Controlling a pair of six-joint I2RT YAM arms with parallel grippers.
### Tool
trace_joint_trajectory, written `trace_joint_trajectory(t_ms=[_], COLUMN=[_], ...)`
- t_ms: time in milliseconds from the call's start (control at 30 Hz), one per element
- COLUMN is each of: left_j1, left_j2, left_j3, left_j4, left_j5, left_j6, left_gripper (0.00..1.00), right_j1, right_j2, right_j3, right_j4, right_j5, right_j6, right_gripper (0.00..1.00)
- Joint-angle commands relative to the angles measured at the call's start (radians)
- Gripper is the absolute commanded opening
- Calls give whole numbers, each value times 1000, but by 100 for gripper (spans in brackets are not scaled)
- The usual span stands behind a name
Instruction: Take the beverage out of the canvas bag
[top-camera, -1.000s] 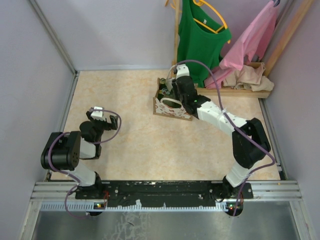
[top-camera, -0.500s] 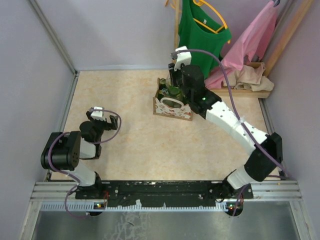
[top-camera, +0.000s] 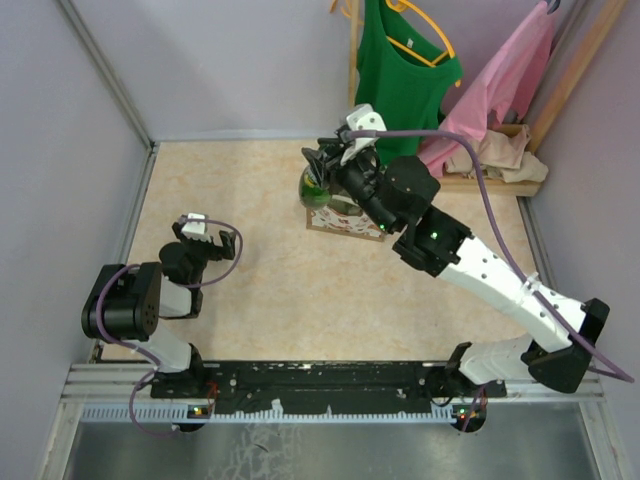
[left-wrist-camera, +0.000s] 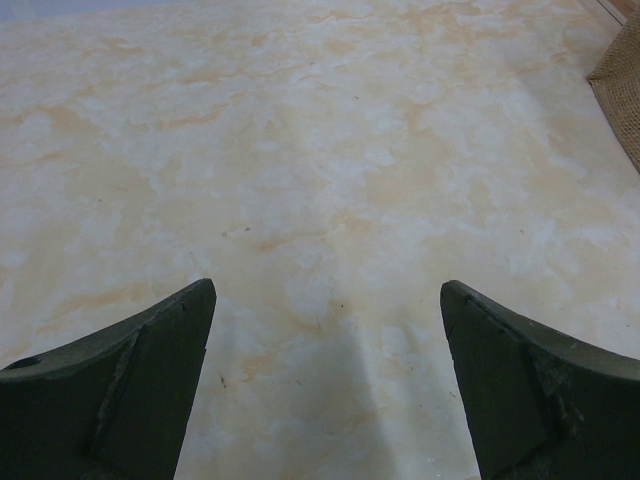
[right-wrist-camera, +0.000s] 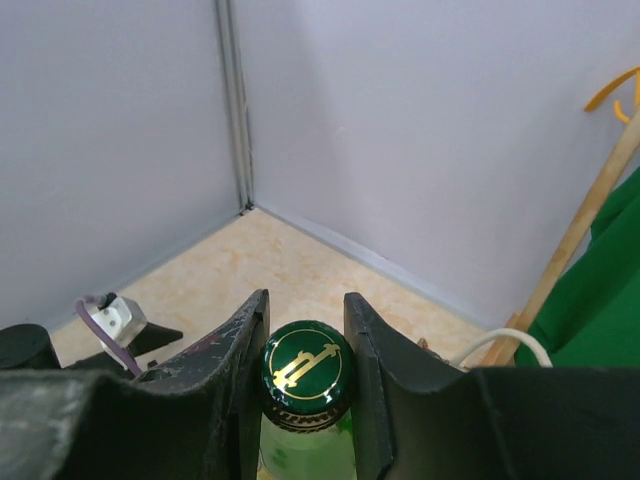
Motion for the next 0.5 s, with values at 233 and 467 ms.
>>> trace_joint_trajectory(t_ms=[233,467], left_j1=[-7,-6], left_j2=[1,1], left_j3=[11,11], left_j4=[10,10], left_j5=[0,1], left_j6=[4,5], left_gripper=[100,100], right_j1=[42,43], right_j2=[-54,-60], right_j3=[-294,-516], right_j4=[138,291], right_j5=[20,23], right_j6=[143,228], right_gripper=[0,0])
